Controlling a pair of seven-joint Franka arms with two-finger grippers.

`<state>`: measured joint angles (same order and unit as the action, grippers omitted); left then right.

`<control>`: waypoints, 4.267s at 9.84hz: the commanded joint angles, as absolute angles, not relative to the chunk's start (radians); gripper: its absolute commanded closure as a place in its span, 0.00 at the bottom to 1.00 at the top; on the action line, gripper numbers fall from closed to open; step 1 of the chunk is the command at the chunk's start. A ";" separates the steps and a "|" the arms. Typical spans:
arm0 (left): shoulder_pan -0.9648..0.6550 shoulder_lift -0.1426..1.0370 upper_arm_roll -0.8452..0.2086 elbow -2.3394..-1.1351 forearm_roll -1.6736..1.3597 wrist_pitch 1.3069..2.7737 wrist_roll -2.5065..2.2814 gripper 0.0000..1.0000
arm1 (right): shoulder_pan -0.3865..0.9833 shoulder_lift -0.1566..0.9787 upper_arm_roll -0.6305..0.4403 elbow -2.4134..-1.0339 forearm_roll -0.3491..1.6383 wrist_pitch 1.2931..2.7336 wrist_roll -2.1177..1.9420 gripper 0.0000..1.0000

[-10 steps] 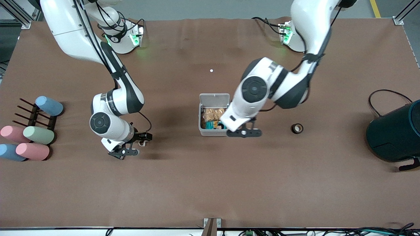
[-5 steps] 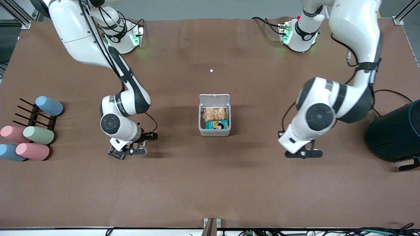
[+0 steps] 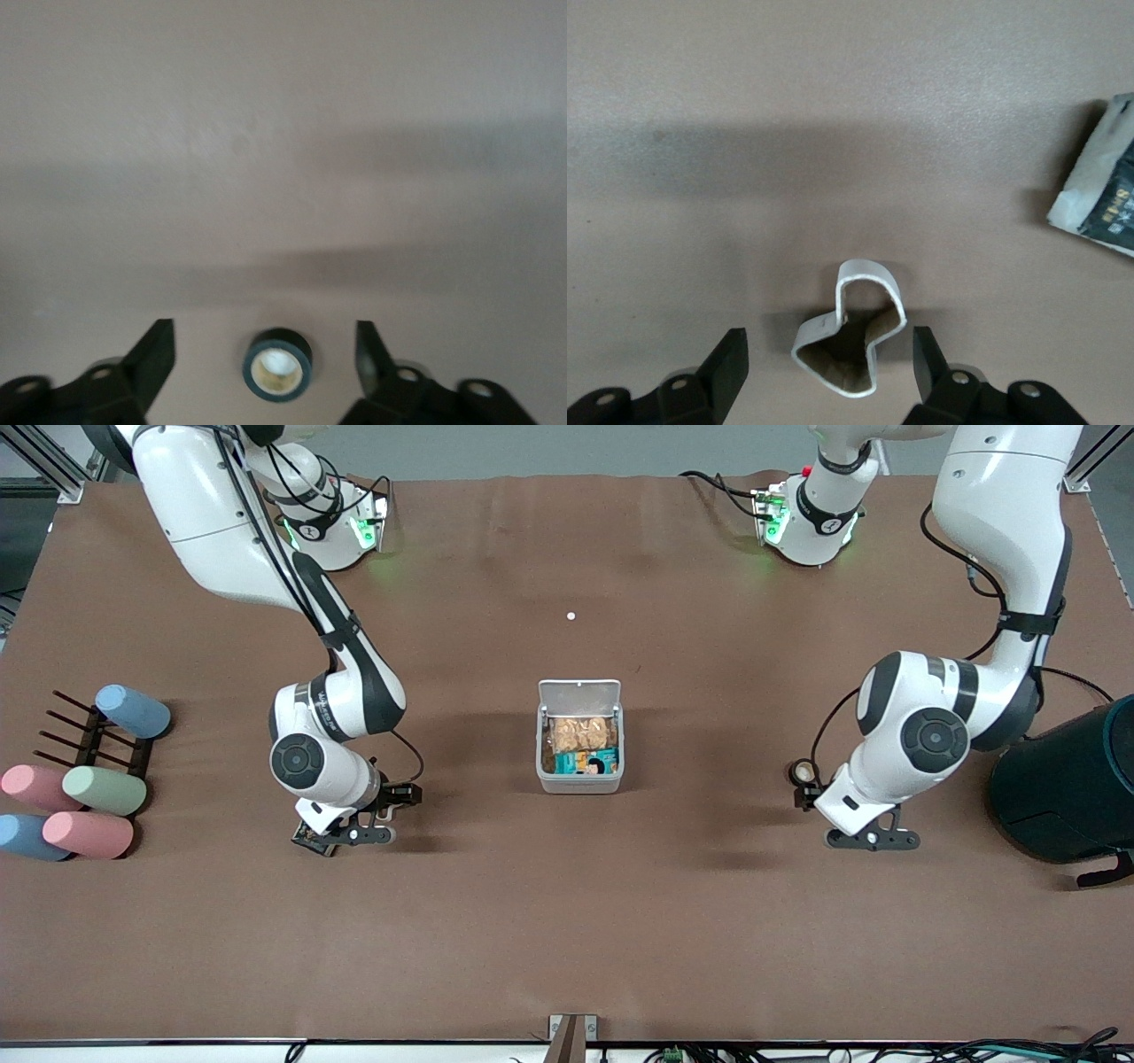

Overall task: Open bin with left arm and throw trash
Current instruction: 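Move the left gripper to the black tape roll while the right gripper reaches the strip, then grasp the tape roll with the left gripper while the right gripper grasps the strip, then drop the white strip into the bin with the right gripper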

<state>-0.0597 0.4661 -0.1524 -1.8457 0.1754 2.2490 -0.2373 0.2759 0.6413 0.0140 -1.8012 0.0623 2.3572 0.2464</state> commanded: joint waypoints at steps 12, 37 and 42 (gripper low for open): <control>0.054 0.525 -0.230 -2.077 0.195 2.545 -0.163 0.06 | 0.265 0.654 0.021 -1.781 0.063 2.365 0.241 0.88; 0.094 0.350 -0.307 -1.550 0.172 1.750 -0.058 0.87 | 0.629 0.669 0.025 -1.402 0.308 2.189 0.582 0.27; 0.042 0.385 -0.520 -1.531 0.138 1.759 -0.430 0.86 | 0.453 0.623 -0.005 -1.411 0.116 1.953 0.181 0.22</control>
<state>0.0723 0.3608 -0.4648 -1.5451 0.1333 1.7707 -0.2995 0.4721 0.6485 -0.0132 -1.3868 0.1987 1.9790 0.2170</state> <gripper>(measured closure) 0.463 0.225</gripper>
